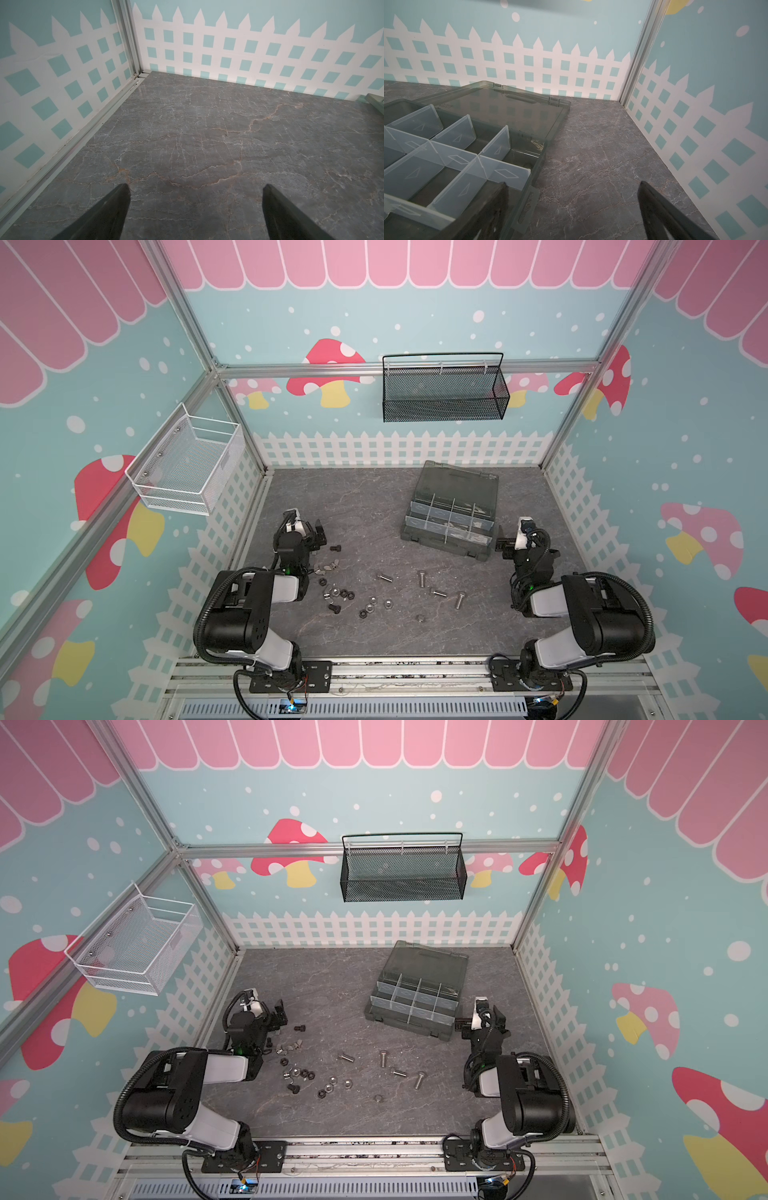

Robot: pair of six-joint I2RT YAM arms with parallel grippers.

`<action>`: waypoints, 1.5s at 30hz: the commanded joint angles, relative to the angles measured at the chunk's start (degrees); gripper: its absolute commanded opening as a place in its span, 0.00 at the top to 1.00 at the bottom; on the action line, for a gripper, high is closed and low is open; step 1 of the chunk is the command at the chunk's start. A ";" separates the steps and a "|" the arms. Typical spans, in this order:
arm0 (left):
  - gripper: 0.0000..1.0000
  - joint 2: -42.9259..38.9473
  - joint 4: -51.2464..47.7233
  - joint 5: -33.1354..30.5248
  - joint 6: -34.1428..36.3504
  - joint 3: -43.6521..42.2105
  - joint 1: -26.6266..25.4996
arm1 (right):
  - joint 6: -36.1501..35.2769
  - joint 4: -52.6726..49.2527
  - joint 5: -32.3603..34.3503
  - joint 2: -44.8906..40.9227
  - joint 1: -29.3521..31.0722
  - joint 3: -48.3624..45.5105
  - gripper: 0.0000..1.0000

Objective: Sort the screws and nuts into containers

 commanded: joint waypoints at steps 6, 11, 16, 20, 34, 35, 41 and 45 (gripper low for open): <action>0.00 -0.86 1.33 -0.58 -0.50 -0.60 -0.23 | -0.04 1.55 0.46 0.17 0.31 -0.72 0.02; 0.00 -0.86 1.36 -0.60 -0.46 -0.60 -0.29 | -0.02 1.59 0.49 0.10 0.31 -0.74 0.02; 0.00 -0.86 1.37 -0.63 -0.48 -0.60 -0.26 | -0.02 1.54 0.51 0.07 0.31 -0.72 0.02; 0.00 -0.86 1.32 -0.62 -0.49 -0.60 -0.29 | 0.00 1.59 0.45 0.12 0.31 -0.72 0.02; 0.00 -0.86 1.25 -0.62 -0.45 -0.55 -0.23 | 0.01 1.54 0.46 0.12 0.33 -0.72 0.02; 0.00 -0.90 1.22 -0.71 -0.45 -0.58 -0.34 | -0.04 1.56 0.52 0.12 0.31 -0.72 0.02; 0.00 -0.77 0.20 0.20 0.31 0.02 -0.55 | -0.02 1.55 0.53 0.15 0.30 -0.72 0.02; 0.00 -0.77 0.12 0.20 0.26 0.02 -0.52 | -0.03 1.55 0.48 0.11 0.31 -0.81 0.02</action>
